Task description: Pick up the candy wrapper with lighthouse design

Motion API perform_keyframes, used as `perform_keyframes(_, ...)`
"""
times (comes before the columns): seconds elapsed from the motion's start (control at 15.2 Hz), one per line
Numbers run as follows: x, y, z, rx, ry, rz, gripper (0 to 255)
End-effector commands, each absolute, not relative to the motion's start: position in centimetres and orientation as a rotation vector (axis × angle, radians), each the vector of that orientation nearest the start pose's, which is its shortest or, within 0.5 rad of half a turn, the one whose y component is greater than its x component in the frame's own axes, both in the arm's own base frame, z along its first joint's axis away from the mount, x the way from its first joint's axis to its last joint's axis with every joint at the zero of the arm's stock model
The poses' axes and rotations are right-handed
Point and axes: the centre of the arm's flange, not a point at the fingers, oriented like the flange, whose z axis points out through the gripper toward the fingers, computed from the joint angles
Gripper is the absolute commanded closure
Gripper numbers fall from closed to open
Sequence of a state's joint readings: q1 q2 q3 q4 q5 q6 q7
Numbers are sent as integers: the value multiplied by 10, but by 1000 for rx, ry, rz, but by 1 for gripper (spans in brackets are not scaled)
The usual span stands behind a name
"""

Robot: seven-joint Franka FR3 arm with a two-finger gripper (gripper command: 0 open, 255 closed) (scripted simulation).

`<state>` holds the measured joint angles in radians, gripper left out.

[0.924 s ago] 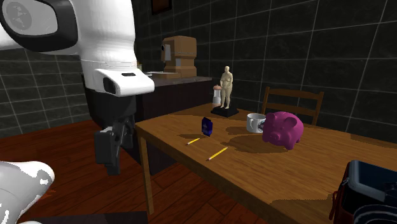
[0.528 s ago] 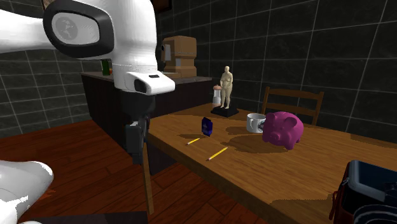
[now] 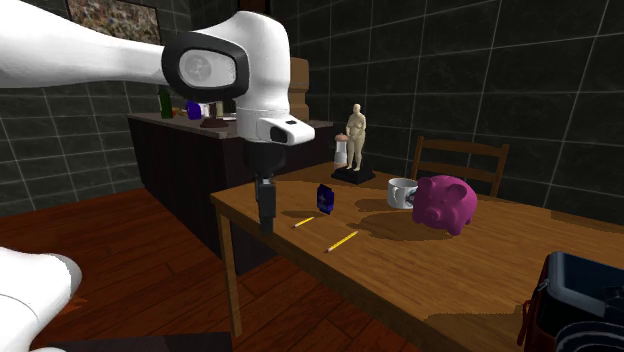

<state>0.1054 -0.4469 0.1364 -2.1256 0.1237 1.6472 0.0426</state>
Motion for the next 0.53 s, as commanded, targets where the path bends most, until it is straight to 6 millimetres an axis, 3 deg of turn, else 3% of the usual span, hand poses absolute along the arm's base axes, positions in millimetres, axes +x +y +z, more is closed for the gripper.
perform_keyframes(0.0, 414, 144, 578, -3064, -297, 60, 0)
perform_keyframes(0.46, 459, 222, 569, -3043, -400, 39, 0)
